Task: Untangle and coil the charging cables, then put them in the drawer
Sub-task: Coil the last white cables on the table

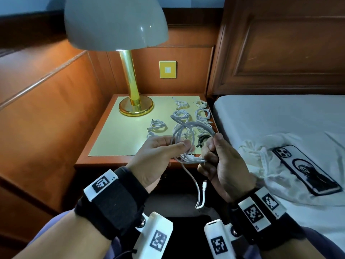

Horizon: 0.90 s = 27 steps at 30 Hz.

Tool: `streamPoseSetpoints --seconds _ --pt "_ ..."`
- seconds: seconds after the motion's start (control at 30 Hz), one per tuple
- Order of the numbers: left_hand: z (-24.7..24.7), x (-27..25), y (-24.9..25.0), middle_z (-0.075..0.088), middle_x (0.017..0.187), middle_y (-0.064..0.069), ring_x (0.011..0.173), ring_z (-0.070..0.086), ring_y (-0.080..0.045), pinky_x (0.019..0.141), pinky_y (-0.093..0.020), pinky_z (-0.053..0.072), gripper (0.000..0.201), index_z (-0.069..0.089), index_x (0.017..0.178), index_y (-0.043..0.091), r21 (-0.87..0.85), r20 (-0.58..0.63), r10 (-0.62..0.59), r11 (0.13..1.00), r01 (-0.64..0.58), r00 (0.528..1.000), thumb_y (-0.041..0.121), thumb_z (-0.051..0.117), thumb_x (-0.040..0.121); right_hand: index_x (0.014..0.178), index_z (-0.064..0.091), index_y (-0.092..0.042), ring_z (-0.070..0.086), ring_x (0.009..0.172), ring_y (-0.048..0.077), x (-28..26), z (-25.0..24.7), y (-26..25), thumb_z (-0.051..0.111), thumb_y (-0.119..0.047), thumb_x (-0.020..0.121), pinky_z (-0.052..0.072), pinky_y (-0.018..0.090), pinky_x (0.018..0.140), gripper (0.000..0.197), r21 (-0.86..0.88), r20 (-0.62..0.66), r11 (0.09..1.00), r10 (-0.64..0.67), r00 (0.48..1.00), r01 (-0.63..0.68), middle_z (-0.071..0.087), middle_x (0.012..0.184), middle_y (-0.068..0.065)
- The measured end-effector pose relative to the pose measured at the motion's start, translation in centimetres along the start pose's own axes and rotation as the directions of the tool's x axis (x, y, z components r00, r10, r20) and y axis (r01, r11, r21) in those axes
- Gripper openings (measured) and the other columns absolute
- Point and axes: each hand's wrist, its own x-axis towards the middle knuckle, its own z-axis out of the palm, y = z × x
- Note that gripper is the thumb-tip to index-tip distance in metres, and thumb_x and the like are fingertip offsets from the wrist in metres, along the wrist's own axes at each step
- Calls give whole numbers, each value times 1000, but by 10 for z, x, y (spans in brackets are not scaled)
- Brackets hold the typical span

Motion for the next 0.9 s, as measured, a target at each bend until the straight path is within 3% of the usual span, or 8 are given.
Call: streamPoseSetpoints --seconds 0.13,0.3,0.43,0.5,0.6,0.73,0.83,0.9 --pt "2 0 1 71 73 -1 77 65 -16 78 -25 51 26 74 69 12 -24 19 -24 999 24 1000 34 72 82 72 41 -15 25 44 11 -2 1 0 35 -36 107 28 25 46 41 -32 -50 997 -72 996 70 28 58 -1" --pt "9 5 -5 59 66 -1 59 56 -8 62 -18 47 15 61 87 3 -12 -53 71 997 -72 996 5 54 99 72 42 -15 26 45 13 -4 1 -1 36 -37 105 32 26 48 40 -78 -75 991 -119 990 113 32 56 -2" --pt "9 8 -13 67 82 -9 69 57 -13 72 -23 49 23 67 106 16 189 -60 107 978 -94 993 0 51 101 71 40 -14 29 50 13 -4 -1 3 38 -40 102 33 28 50 40 -102 -53 984 -154 987 148 33 57 -2" --pt "10 8 -13 71 99 -10 72 60 -11 73 -24 51 27 67 108 21 216 -48 113 971 -101 992 0 50 101 71 41 -14 30 49 13 -5 -1 5 41 -44 97 34 28 50 40 -108 -38 981 -165 986 160 35 57 -2" --pt "11 6 -11 71 100 -9 76 62 -12 74 -25 53 24 66 105 18 224 -43 117 969 -104 992 -1 53 100 68 42 -16 31 50 14 -3 -3 6 42 -47 93 34 28 50 40 -120 -39 978 -176 984 171 36 57 -2" --pt "12 5 -11 66 73 3 68 59 -8 71 -25 49 7 65 98 18 367 -18 148 921 -131 989 13 67 93 68 42 -18 33 55 16 -2 -5 9 39 -43 102 34 30 54 41 -143 -68 973 -195 979 183 36 57 -3" --pt "13 7 -14 68 76 -2 70 62 -13 77 -38 53 17 65 96 20 386 -97 128 919 -81 987 26 77 85 70 40 -16 32 52 14 -3 -3 7 39 -43 100 33 30 53 41 -164 -75 961 -237 969 222 36 58 -3" --pt "15 7 -15 68 79 0 76 64 -16 79 -36 54 32 64 99 24 331 -149 74 943 -21 986 37 82 76 72 41 -15 32 51 13 -4 -2 6 37 -40 102 32 31 54 40 -175 -88 952 -269 959 251 38 59 -3"
